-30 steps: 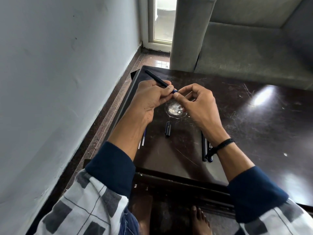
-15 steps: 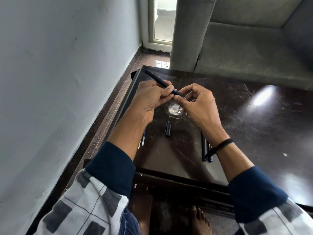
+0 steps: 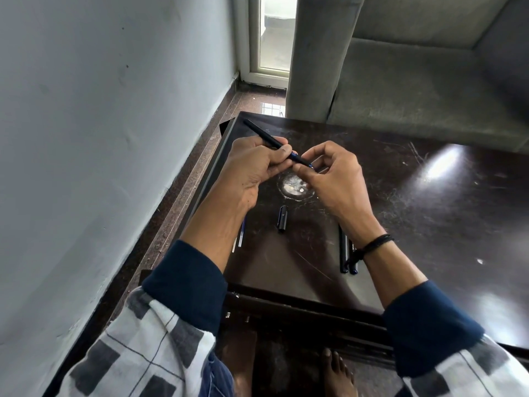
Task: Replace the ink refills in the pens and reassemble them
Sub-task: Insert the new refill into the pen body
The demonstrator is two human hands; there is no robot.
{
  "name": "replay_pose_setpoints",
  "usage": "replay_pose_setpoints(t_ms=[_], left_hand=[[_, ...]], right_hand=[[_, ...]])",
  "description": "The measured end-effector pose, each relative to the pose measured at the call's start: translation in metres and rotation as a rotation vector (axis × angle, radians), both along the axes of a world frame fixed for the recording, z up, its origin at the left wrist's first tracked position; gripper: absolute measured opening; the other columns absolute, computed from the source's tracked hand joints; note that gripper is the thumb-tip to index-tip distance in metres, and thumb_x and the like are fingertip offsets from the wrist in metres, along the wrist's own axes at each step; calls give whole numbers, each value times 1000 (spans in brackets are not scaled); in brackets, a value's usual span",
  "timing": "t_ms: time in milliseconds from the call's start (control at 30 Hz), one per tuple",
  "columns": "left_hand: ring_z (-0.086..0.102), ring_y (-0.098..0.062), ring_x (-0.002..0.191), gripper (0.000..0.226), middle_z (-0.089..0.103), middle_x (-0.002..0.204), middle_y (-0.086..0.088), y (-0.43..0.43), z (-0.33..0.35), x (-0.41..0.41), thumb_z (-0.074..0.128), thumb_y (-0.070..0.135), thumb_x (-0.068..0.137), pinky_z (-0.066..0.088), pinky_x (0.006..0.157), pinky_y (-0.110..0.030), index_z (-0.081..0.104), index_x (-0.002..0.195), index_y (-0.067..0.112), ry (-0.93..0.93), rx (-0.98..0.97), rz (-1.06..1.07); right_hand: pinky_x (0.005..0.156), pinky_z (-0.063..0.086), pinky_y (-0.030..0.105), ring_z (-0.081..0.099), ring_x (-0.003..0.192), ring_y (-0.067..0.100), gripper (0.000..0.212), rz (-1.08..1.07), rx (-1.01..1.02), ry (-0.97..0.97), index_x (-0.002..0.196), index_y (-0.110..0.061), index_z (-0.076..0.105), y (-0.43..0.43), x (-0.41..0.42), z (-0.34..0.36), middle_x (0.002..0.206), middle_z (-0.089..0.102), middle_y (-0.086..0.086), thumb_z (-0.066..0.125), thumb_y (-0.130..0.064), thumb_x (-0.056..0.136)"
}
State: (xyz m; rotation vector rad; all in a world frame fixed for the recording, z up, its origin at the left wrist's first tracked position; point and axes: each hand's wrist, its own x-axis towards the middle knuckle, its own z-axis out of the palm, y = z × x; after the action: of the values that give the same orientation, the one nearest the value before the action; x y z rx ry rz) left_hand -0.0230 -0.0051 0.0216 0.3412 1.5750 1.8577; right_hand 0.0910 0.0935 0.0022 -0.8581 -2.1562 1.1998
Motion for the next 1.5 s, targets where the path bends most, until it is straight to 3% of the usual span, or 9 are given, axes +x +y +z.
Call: replay_pose_setpoints(t_ms=[233, 400, 500, 733, 900, 1167, 1500], left_hand=[[72, -24, 94, 13, 70, 99, -18, 1, 0, 0, 67, -8, 88, 62, 78, -26, 69, 101, -6, -4, -7, 2], [73, -20, 88, 11, 70, 94, -16, 0, 1, 0, 66, -8, 88, 62, 76, -24, 69, 98, -5, -5, -4, 7], [75, -20, 86, 10, 71, 94, -16, 0, 0, -1, 67, -8, 88, 62, 75, -24, 69, 97, -4, -7, -6, 8], [73, -22, 91, 9, 71, 97, -17, 0, 0, 1, 67, -7, 88, 62, 78, -25, 70, 95, -3, -2, -14, 1], [73, -18, 83, 9, 71, 95, -16, 0, 1, 0, 67, -7, 88, 62, 76, -25, 70, 96, -3, -1, -17, 6], [72, -19, 88, 10, 70, 92, -14, -1, 3, 2, 66, -8, 88, 62, 78, -26, 69, 96, -3, 3, -15, 6], [73, -19, 85, 11, 70, 98, -17, 0, 1, 2, 66, -7, 89, 62, 75, -24, 69, 98, -3, 16, -24, -7]], right_hand=[[72, 59, 44, 71, 75, 23, 10, -6, -9, 14, 86, -25, 72, -2, 1, 2, 76, 72, 2, 76, -32, 92], [64, 54, 32, 67, 71, 17, 22, 11, 3, 4, 99, -29, 67, -1, 1, 1, 82, 71, 1, 83, -36, 85], [60, 49, 26, 62, 66, 9, 22, -1, 11, 5, 93, -29, 64, 0, 0, 0, 81, 71, 1, 84, -29, 84], [66, 55, 38, 71, 74, 24, 17, 3, 1, 5, 89, -28, 66, 2, 1, 1, 79, 72, 2, 82, -27, 86], [67, 53, 37, 65, 65, 16, 9, 10, -1, 2, 86, -26, 69, 0, 1, 1, 72, 71, 1, 73, -29, 94], [73, 60, 45, 71, 75, 24, 10, 2, -9, 9, 90, -31, 69, -2, -1, 1, 78, 72, 3, 76, -38, 90], [76, 60, 47, 71, 74, 26, 14, -14, -6, 14, 83, -26, 69, -1, -1, 2, 73, 72, 3, 71, -31, 95]])
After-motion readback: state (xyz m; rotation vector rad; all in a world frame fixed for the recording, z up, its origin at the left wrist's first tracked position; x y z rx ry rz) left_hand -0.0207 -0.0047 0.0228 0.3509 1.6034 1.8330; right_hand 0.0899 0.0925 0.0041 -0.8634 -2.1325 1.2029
